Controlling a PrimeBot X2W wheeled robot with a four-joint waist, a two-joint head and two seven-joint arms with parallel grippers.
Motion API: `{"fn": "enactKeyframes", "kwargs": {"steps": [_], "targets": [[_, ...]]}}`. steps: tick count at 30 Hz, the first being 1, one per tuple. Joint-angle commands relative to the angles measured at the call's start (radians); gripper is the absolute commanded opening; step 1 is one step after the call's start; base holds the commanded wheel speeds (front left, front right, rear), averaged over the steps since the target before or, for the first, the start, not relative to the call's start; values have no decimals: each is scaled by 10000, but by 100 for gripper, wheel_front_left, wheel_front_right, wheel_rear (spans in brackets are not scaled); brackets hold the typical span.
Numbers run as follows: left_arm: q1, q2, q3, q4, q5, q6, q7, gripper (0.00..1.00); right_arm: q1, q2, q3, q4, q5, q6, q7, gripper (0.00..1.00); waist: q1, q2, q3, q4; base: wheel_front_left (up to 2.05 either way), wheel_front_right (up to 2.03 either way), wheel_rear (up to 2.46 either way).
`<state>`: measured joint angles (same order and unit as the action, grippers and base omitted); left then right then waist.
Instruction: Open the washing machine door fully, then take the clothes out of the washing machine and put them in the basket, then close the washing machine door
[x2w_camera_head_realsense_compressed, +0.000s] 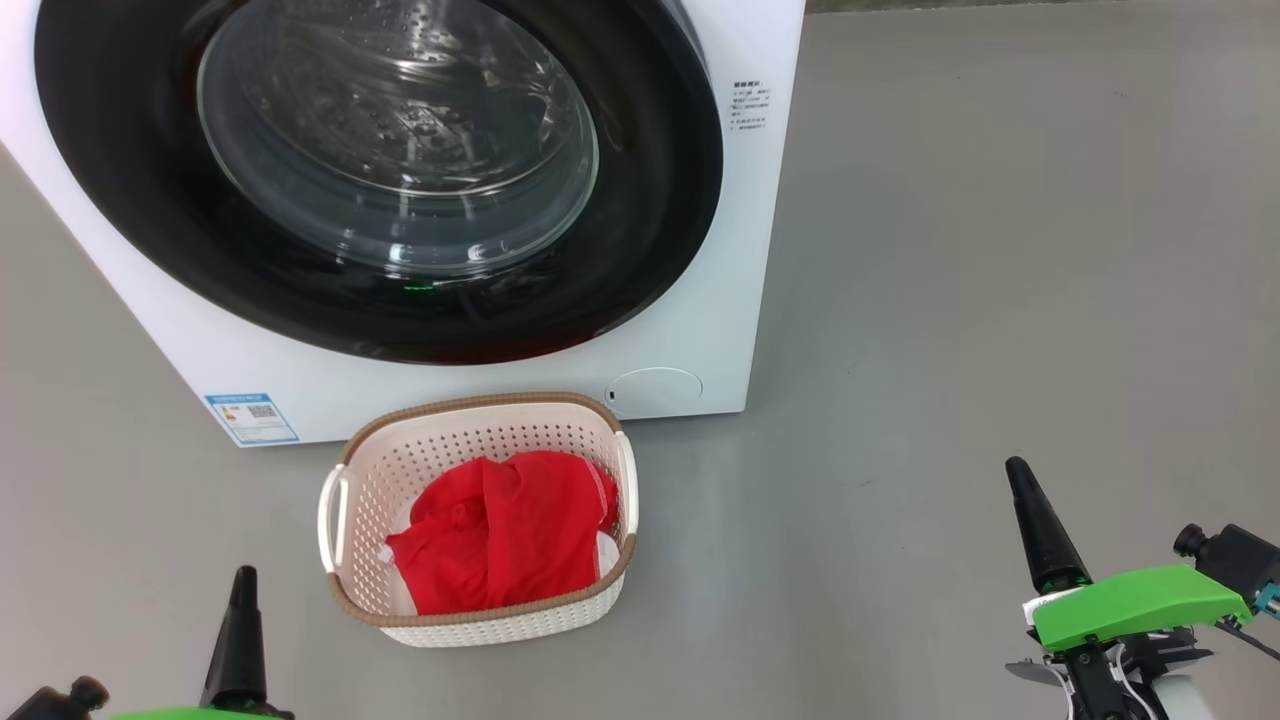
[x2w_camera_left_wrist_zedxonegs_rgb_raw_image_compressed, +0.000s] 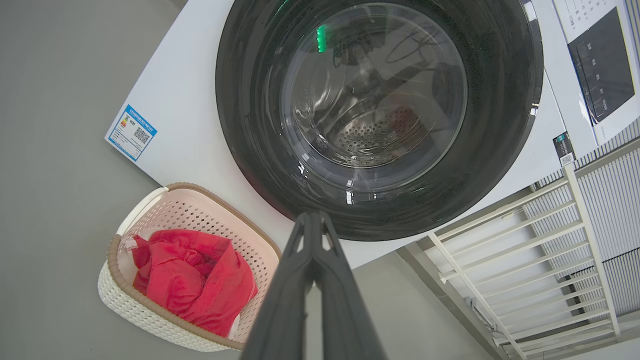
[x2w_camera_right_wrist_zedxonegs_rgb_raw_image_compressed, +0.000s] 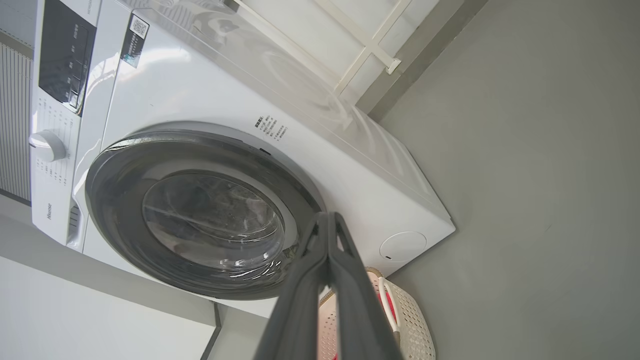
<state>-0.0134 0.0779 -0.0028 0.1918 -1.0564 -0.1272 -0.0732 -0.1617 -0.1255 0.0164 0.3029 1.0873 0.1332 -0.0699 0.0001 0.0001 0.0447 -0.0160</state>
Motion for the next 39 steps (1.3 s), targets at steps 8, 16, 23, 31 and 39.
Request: {"fn": "enactKeyframes", "kwargs": {"steps": [8, 16, 23, 31, 39], "targets": [[-544, 95, 347, -62, -1051, -22, 285, 0, 44, 89, -158, -349, 1022, -15, 331, 0, -1, -1, -69, 27, 0, 0, 0], [-608, 66, 439, 37, -1848, -24, 516, 0, 130, 185, -330, -389, 1751, -16, 568, 0, -1, -1, -128, 50, 0, 0, 0], [-664, 38, 522, 124, -2544, -26, 719, 0, 205, 271, -483, -425, 2387, -18, 777, 0, -1, -1, -180, 70, 0, 0, 0], [-729, 5, 619, 223, -3334, -28, 953, 0, 290, 369, -657, -465, 3111, -20, 1015, 0, -1, -1, -238, 92, 0, 0, 0], [-793, -29, 718, 322, -4122, -30, 1188, 0, 376, 467, -833, -505, 3834, -21, 1254, 0, -1, -1, -297, 114, 0, 0, 0]]}}
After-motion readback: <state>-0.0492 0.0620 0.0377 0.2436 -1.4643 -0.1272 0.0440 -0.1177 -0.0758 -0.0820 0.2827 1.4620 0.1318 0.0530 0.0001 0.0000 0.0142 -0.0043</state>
